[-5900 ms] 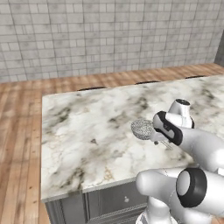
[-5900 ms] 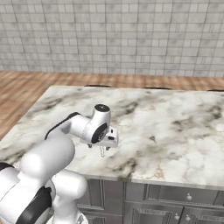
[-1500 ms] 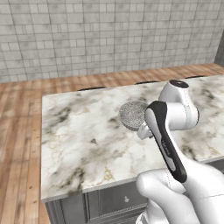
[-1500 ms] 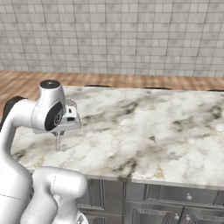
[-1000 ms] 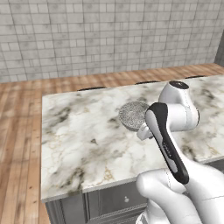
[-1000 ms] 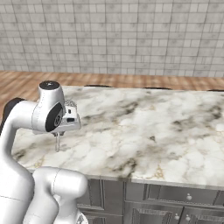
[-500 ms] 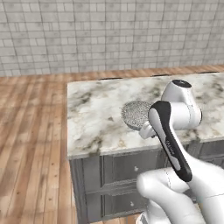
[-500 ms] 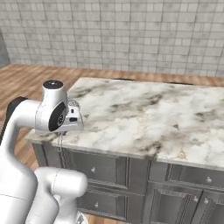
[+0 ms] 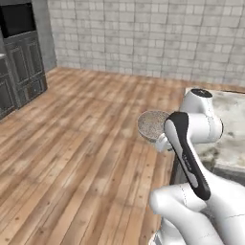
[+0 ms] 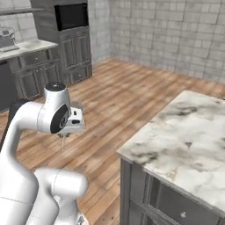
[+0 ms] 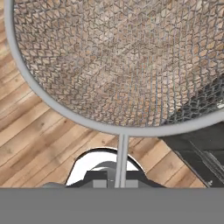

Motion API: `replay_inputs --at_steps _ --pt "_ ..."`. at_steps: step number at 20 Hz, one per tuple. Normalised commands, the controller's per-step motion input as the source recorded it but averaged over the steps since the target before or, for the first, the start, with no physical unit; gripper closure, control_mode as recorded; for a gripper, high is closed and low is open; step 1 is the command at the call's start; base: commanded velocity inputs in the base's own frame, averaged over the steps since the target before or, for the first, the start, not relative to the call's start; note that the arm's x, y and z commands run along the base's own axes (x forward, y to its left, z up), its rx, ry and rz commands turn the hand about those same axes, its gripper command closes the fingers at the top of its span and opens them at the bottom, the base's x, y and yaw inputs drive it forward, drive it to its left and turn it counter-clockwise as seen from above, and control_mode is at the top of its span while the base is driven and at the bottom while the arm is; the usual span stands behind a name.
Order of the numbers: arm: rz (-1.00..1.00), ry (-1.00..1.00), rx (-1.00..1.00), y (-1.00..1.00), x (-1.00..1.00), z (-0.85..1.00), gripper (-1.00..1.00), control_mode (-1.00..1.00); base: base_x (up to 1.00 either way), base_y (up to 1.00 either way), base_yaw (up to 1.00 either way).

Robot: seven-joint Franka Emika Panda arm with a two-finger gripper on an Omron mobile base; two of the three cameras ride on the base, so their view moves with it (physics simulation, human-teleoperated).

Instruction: Pick the tupperware and strainer and place them in the sink. Then turn on the water.

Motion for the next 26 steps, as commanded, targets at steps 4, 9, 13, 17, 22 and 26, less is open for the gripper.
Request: replay_inputs --at_steps 4,9,13,17,22,26 --pt "0.0 0.0 0.0 0.0 0.0 0.0 1.0 1.0 0.0 0.95 0.77" --pt "0.0 0.0 0.0 0.0 0.0 0.0 1.0 1.0 0.09 1.0 0.66" --pt "0.0 0.0 0.0 0.0 0.0 0.0 1.0 1.0 0.22 1.0 0.61" --pt "0.0 0.0 0.0 0.0 0.0 0.0 1.0 1.0 0.51 0.98 0.54" --pt "0.0 0.0 0.0 0.0 0.0 0.0 1.0 1.0 1.0 0.73 0.25" --pt "0.0 0.0 0.0 0.0 0.0 0.0 1.0 1.0 1.0 0.22 0.03"
